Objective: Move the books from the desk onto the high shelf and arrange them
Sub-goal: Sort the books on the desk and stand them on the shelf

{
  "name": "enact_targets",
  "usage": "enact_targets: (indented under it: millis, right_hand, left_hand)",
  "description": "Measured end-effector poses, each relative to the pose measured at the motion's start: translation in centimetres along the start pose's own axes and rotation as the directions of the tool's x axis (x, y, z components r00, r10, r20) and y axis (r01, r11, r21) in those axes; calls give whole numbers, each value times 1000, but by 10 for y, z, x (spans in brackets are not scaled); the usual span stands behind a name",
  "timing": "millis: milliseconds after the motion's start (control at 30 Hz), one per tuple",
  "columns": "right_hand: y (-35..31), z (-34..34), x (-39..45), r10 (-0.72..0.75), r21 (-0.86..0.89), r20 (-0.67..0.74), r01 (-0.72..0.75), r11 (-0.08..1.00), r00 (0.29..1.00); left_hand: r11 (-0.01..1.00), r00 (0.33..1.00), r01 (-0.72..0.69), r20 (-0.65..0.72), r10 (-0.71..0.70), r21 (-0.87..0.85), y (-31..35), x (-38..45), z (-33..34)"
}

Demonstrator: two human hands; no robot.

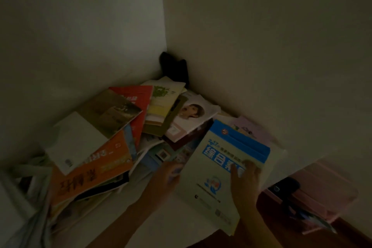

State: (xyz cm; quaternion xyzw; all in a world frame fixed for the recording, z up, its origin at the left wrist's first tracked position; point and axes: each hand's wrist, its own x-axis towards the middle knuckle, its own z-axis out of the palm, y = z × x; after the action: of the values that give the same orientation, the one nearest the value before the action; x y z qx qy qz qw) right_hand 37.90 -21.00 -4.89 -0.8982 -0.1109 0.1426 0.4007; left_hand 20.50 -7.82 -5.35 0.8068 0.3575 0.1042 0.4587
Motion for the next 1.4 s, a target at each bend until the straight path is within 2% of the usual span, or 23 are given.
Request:
enact_targets:
  millis: [100,167,233,267,333,433,533,600,700,733,767,800,867,933,967,1000,1033,1067,1100,1200,1300,1367,1400]
  right_hand:
    - [-72,35,-24,-274,138,273,245,960,922]
    - [-119,69,-43,-414,197,482,364,910,773]
    - [-155,107,-64,-504,185,585,500,846,636]
    - [-166,125,-71,-503,187,579,496,848,642]
    - [-178,153,-81,-433,230,530,368,901,729]
    - [-179,179,-87,-355,207,478,289,935,804]
    - [-176,188,-89,-376,184,415,328,926,828]
    - [-180,186,-91,-425,256,364,350,901,829]
    - [-195,175,-83,-343,434,149,250,866,928]
    - [-202,167,-79,-329,448,109,249,858,938]
    - [-209,159,-73,-345,427,132,261,866,929]
    - [-215,154,-68,-390,268,241,325,907,889]
    - [-224,152,-70,-420,-101,529,546,832,737]
    - [-219,160,-83,-401,-278,626,671,687,669]
    - [-211,167,-89,-401,-359,619,698,620,675]
    - [-203,173,-98,-429,-413,591,713,566,683]
    - [-195,178,-104,-451,-441,580,727,526,678]
    - [-188,183,-109,-452,-440,591,736,515,669]
    - [-185,185,-112,-447,-427,604,741,517,660]
    - [-191,183,-117,-508,-395,599,780,485,619]
    - [-213,177,-119,-693,-314,541,879,359,476]
    - [-223,176,-106,-578,-326,528,777,538,622]
    - [-225,176,-99,-434,-328,558,668,668,707]
  left_hand:
    - [997,956,-73,-284,78,29,30,-8,-71]
    - [998,919,-20,-393,39,52,20,-7,-118]
    - [979,897,75,-441,16,188,-14,-5,-153]
    - [947,904,180,-425,-52,267,-35,-5,-166]
    - [847,900,345,-399,-176,406,-74,-7,-182]
    - [720,909,408,-326,-260,562,-103,-7,-189]
    - [616,941,290,-335,-44,732,-97,-1,-191]
    - [580,973,221,-214,-81,784,-92,0,-202]
    - [668,974,-79,-87,211,740,-97,-16,-228]
    - [632,967,-145,-25,252,761,-111,-23,-231]
    - [565,966,-161,12,258,809,-125,-28,-236]
    - [455,948,-197,51,313,868,-140,-33,-237]
    - [456,942,-180,19,335,871,-158,-41,-231]
    - [653,948,7,-213,237,757,-167,-41,-222]
    - [813,900,167,-423,105,558,-162,-46,-215]
    - [935,805,264,-587,-79,236,-151,-53,-205]
    - [944,721,315,-622,-306,-100,-131,-61,-199]
    - [876,688,314,-548,-476,-367,-116,-66,-193]
    - [808,699,319,-454,-553,-495,-104,-66,-190]
    - [797,765,330,-352,-540,-506,-91,-62,-183]
    - [820,760,251,-420,-496,-515,-99,-55,-187]
    - [827,741,251,-449,-498,-504,-105,-49,-193]
    - [829,742,266,-445,-502,-492,-111,-43,-195]
